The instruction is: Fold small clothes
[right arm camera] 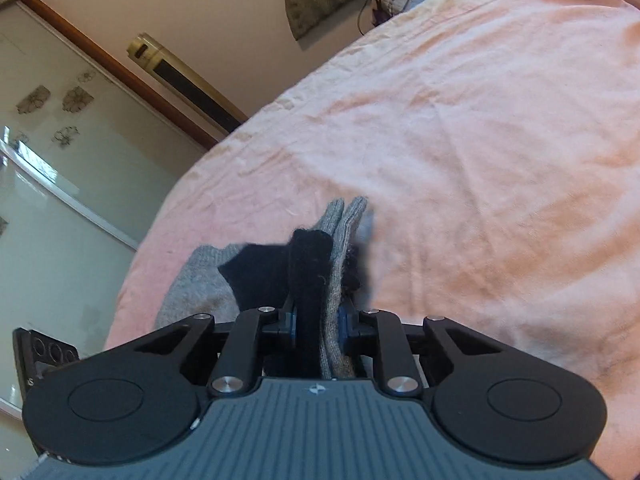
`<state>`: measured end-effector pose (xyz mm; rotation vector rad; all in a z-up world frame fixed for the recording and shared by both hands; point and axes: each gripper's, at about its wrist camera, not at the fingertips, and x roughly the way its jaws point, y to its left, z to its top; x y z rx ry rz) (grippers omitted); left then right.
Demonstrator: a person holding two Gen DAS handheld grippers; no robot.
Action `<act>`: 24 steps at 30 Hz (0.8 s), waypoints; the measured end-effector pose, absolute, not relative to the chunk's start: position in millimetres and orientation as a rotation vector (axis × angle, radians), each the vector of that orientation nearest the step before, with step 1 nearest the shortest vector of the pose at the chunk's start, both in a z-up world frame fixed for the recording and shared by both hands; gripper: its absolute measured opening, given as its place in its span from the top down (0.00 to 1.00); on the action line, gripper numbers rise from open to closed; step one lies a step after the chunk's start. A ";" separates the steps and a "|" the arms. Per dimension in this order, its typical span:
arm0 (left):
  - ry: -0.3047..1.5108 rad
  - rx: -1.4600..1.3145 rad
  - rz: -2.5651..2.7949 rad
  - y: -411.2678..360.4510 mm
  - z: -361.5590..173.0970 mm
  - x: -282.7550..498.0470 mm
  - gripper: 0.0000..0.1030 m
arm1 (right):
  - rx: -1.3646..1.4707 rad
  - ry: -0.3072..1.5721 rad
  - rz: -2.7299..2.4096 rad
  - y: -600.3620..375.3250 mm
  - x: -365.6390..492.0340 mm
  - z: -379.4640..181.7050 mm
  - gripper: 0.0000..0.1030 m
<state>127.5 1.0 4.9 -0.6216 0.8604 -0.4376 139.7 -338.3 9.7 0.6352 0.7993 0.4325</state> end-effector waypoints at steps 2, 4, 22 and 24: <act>0.820 -0.577 -0.405 13.6 20.6 137.7 0.72 | 0.648 0.771 0.458 -325.8 150.5 18.9 0.76; 0.776 -0.513 -0.342 27.8 35.9 152.7 0.70 | 0.673 0.739 0.446 -311.5 166.8 22.1 0.76; 0.927 -0.516 -0.424 57.3 -3.7 40.8 0.89 | 0.456 0.984 0.525 -265.6 73.6 -0.1 0.81; 0.899 -0.485 -0.431 62.4 7.2 29.0 0.90 | 0.400 0.963 0.556 -265.5 61.8 11.1 0.82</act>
